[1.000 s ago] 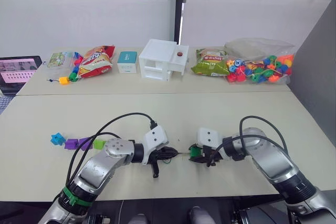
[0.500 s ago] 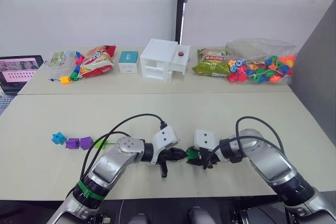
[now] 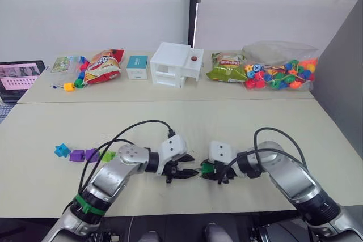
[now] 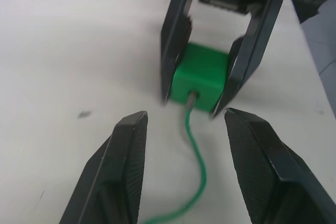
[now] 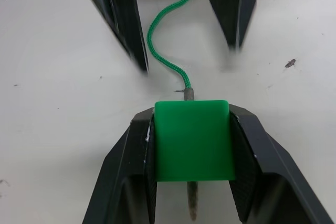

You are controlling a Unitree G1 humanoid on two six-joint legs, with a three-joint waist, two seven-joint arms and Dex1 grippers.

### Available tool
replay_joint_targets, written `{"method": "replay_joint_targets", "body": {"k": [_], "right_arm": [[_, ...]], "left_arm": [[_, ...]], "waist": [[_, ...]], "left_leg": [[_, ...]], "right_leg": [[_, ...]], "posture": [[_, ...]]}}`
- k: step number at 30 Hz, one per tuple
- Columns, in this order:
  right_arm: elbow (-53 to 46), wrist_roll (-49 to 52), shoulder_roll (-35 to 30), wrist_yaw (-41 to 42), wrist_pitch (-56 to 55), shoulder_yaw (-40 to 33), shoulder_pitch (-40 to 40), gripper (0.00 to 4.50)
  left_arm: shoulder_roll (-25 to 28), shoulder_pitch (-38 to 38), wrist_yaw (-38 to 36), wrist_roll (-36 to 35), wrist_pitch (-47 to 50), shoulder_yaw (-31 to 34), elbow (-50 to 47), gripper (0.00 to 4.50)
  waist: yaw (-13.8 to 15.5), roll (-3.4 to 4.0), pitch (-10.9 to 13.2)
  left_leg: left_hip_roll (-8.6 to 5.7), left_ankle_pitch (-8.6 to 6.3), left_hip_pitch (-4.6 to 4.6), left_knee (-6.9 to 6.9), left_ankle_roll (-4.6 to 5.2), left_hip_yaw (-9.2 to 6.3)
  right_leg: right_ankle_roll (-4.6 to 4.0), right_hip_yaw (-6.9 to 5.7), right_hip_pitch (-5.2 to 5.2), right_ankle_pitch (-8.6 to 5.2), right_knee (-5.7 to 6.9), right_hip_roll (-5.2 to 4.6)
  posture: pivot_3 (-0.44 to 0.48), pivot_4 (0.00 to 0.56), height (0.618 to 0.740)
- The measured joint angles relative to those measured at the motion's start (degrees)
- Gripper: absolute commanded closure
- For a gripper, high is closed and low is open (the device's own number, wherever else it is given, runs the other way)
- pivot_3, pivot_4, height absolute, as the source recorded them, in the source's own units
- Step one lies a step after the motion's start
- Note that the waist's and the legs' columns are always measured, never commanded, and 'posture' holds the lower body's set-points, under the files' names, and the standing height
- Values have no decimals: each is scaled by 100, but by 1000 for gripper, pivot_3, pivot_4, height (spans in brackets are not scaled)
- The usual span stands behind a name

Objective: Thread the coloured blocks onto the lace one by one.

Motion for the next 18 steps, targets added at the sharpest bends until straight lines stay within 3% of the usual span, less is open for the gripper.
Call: {"method": "replay_joint_targets", "body": {"k": [4,15,18], "right_arm": [[-40,7,-86,4,8,-16,23,3293],[-41,161,-161,-6,60,-16,22,3293],[-41,180,-164,-23,82,-16,21,3293]], "left_arm": [[162,382,-6,-1,-5,63,-136,2211],[-232,316,66,58,-293,-195,244,2211],[-260,204,76,263,-529,-318,420,3086]], "waist": [[46,-1,0],[125,-1,0],[130,-1,0]], "left_leg": [[-2,0,-2,3,0,0],[-1,0,0,4,0,2],[-1,0,3,3,0,2]], "right_leg": [[1,-1,5,0,-5,-3],[0,-1,7,0,-5,-1],[0,-1,9,0,-4,0]], "posture": [[0,150,740],[0,150,740],[0,150,740]]}}
